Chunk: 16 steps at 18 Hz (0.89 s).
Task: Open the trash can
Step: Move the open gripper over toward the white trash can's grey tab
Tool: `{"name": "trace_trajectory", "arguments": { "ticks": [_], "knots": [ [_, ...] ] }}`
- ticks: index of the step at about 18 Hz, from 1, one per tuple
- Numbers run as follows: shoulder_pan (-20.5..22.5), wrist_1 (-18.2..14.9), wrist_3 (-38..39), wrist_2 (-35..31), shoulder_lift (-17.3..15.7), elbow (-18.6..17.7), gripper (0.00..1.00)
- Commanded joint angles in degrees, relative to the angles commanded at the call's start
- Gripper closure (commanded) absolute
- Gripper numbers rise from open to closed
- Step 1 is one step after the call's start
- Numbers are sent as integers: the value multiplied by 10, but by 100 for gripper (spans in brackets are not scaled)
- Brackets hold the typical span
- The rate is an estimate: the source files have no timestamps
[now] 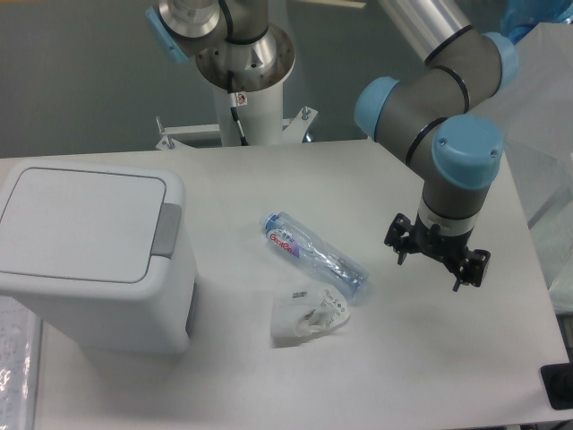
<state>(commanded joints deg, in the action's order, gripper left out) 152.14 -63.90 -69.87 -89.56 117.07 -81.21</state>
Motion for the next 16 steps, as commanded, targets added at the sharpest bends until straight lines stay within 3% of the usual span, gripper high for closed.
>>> {"name": "trace_trajectory", "arguments": {
  "ticks": [11,16],
  "knots": [
    [-23,0,14,-22,-4,-3,0],
    [-51,-1,115,17,-17,-4,0]
  ]
}}
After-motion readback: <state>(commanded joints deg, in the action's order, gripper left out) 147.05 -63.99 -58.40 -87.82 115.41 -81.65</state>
